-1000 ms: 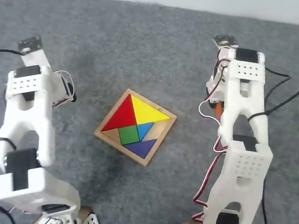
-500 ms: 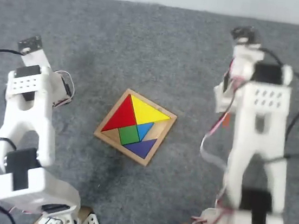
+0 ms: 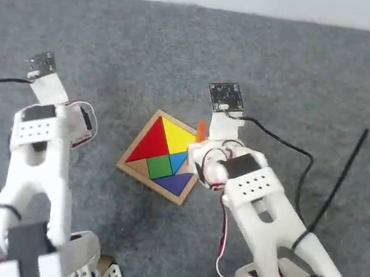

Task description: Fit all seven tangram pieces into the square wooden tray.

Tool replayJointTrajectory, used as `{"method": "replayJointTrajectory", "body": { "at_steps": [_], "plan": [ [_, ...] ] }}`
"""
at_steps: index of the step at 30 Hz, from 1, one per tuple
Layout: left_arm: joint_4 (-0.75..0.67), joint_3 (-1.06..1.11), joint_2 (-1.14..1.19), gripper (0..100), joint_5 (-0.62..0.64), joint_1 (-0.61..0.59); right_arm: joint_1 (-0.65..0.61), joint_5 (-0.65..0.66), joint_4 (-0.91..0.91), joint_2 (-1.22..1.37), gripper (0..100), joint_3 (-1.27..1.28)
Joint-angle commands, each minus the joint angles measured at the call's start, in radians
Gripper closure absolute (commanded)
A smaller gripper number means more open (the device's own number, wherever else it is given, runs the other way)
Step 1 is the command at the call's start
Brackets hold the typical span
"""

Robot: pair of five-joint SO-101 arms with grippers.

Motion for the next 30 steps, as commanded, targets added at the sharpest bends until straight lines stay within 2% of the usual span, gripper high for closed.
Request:
{"method": "replayJointTrajectory", "body": {
  "at_steps": [1,7,13,20,22,26,30],
  "plan": [
    [-0.066,0.030,-0.100,93,-0.005,0.006,-0.044,-0.081,-0.085,0.022,99.1,-0.002],
    [-0.077,0.038,-0.104,93,0.000,0.003,-0.070,-0.233,-0.162,0.108,99.1,-0.002],
    [-0.095,0.045,-0.104,93,0.000,0.003,-0.074,-0.258,-0.168,0.157,99.1,-0.012],
    [-0.097,0.047,-0.103,93,0.000,0.003,-0.139,-0.295,-0.166,0.162,98.7,-0.014],
    [-0.097,0.047,-0.103,93,0.000,0.003,-0.140,-0.295,-0.166,0.162,96.1,-0.014],
    [-0.097,0.047,-0.103,93,0.000,0.005,-0.136,-0.296,-0.159,0.162,83.8,-0.012],
    [-0.094,0.048,-0.103,93,0.000,0.006,-0.136,-0.296,-0.157,0.162,82.5,-0.012]
  ]
}}
